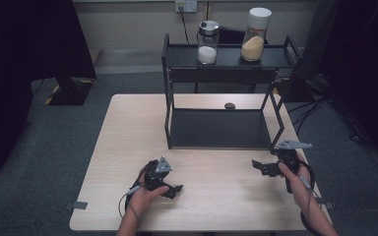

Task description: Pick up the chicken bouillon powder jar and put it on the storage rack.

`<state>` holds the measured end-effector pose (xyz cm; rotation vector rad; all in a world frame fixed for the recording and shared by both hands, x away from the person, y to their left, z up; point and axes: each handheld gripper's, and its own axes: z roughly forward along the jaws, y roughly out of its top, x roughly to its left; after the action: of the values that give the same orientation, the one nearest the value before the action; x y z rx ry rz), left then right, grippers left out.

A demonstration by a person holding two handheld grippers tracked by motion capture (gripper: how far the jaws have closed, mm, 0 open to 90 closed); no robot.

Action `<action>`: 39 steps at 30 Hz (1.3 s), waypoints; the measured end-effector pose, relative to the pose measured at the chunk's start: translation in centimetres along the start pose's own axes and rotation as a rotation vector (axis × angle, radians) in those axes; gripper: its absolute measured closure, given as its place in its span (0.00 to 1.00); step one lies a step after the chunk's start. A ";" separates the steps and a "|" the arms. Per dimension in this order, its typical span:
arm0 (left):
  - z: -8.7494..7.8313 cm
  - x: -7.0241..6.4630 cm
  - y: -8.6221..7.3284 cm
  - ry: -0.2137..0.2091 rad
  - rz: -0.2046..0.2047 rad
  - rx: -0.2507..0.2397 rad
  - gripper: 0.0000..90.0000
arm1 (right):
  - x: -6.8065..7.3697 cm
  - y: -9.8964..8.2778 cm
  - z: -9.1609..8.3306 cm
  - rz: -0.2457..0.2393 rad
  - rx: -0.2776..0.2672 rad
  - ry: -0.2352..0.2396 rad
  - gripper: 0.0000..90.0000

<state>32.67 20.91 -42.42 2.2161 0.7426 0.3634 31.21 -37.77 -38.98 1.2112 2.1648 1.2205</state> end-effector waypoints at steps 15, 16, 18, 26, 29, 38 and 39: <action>0.0 0.0 0.0 0.000 0.000 0.000 0.00 | -0.1 -1.8 -0.9 -0.012 0.016 -0.018 0.02; 0.0 0.0 0.0 0.000 0.000 0.000 0.00 | 0.0 -1.9 -1.0 -0.012 0.017 -0.019 0.02; 0.0 0.0 0.0 0.000 0.000 0.000 0.00 | 0.0 -2.2 -1.1 -0.019 0.019 -0.023 0.02; 0.0 0.0 0.0 0.000 0.000 0.000 0.00 | 0.2 -3.0 -1.5 -0.038 0.040 -0.040 0.02; 0.0 0.0 0.0 0.000 0.000 0.000 0.00 | 0.2 -3.2 -1.7 -0.043 0.045 -0.041 0.02; 0.0 0.0 0.0 0.000 0.000 0.000 0.00 | 0.2 -3.7 -2.1 -0.055 0.058 -0.051 0.02; 0.0 0.0 0.0 0.000 0.000 0.000 0.00 | 0.2 -3.9 -2.2 -0.057 0.058 -0.053 0.02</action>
<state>32.67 20.91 -42.42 2.2165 0.7425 0.3635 27.68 -39.68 -40.95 1.1834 2.1940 1.0978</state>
